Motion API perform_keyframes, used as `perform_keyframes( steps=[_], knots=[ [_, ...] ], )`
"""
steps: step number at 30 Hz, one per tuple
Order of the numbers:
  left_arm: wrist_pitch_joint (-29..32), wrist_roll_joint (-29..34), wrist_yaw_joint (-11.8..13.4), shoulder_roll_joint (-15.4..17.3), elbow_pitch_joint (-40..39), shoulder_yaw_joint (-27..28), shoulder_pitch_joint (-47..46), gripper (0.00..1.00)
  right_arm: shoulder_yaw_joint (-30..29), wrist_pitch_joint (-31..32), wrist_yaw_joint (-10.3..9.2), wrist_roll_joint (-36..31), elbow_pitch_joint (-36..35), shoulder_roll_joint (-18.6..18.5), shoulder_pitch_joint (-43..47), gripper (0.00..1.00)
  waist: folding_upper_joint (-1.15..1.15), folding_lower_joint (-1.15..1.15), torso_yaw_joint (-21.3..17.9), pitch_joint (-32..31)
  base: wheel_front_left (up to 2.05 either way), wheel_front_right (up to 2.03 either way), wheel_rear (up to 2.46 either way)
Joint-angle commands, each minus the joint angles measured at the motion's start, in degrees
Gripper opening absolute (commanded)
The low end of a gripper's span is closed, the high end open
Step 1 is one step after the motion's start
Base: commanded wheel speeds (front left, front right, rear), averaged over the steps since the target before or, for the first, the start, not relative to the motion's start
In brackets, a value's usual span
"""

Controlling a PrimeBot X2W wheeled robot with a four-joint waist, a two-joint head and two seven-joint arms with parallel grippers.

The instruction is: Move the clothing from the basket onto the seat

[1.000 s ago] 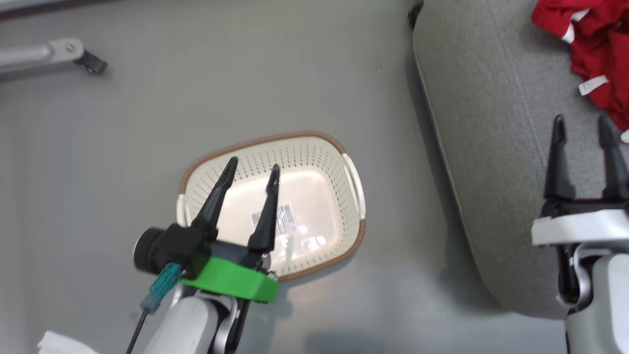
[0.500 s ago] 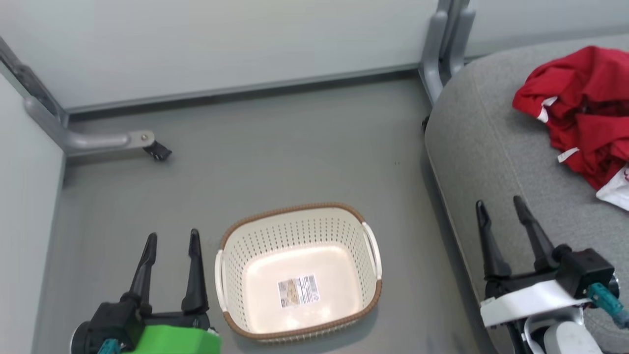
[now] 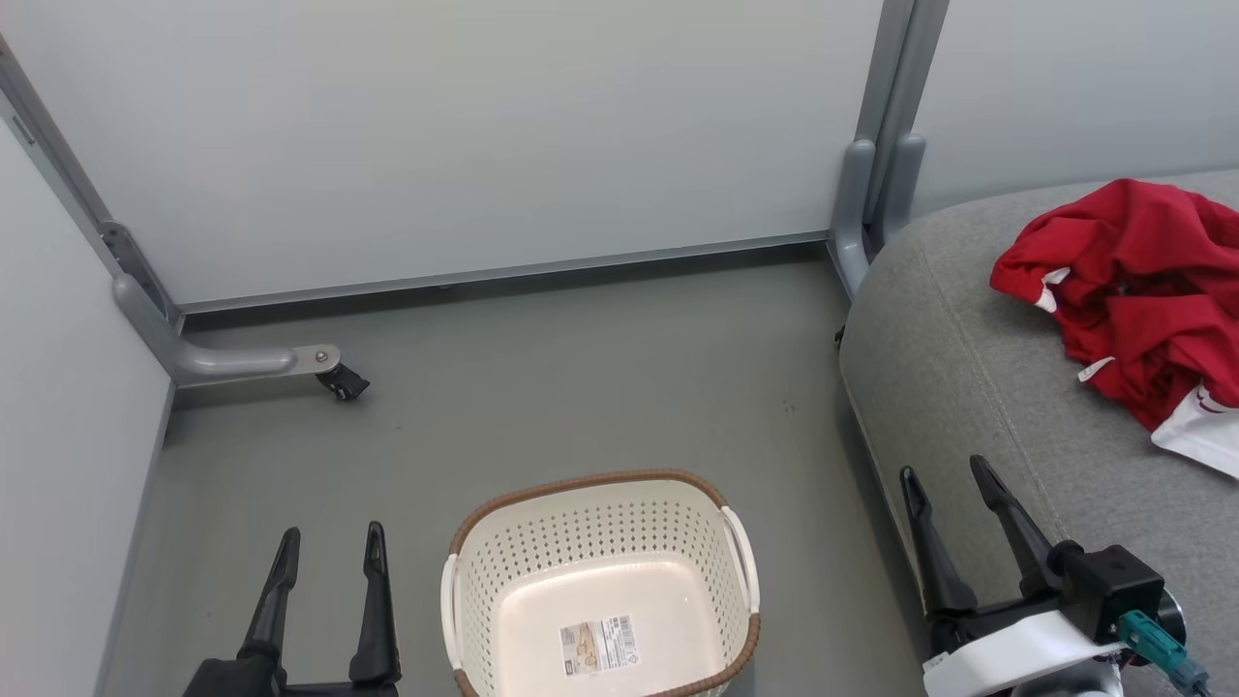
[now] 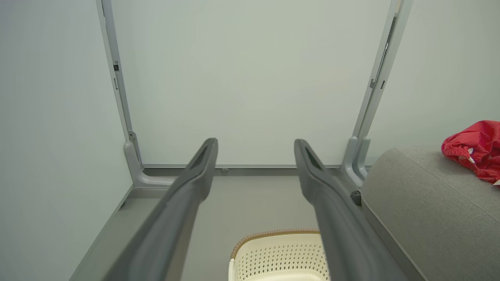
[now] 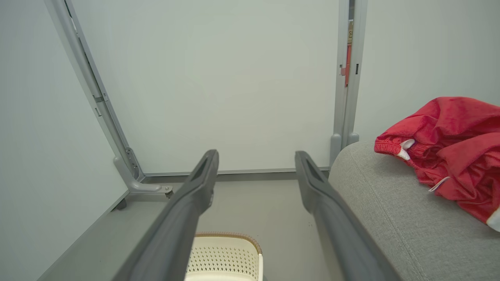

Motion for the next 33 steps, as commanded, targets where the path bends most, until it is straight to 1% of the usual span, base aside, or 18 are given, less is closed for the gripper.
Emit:
perform_keyframes(
  steps=[1, 16, 17, 21, 33],
  knots=[
    [0.04, 0.03, -0.05, -0.06, 0.15, 0.14, 0.95, 1.0, 0.02, -0.01, -0.06, 0.18, 0.22, -0.18, 1.06, 1.0, 0.0, 0.01, 0.12, -0.35, 0.0, 0.0, 0.0],
    [0.04, 0.56, 0.98, -0.05, 0.92, -0.44, 0.76, 1.0, -0.89, -0.01, -0.06, 1.13, 0.61, -0.17, 1.7, 1.0, 0.0, 0.01, 0.36, -1.13, 0.0, 0.0, 0.0],
    [0.0, 0.48, 0.88, -0.04, 0.98, -0.54, 0.52, 0.0, -0.9, 0.0, 0.0, 0.98, 0.55, -0.02, 0.99, 0.0, 0.0, 0.01, 0.35, -1.14, 0.0, 0.0, 0.0],
    [0.07, -0.28, 0.92, -0.06, 2.81, -0.84, 0.57, 0.0, -0.71, 0.11, 0.0, 1.69, 2.3, 0.3, 1.34, 0.0, 0.0, 0.01, 0.36, -1.13, 0.0, 0.0, 0.0],
    [2.73, -14.21, 0.03, 0.76, 4.48, 0.13, -2.24, 0.0, -1.44, 2.9, -0.01, 15.05, 3.59, -0.45, -0.46, 0.0, 0.0, 0.01, 0.26, -0.74, 0.0, 0.0, 0.0]
  ],
)
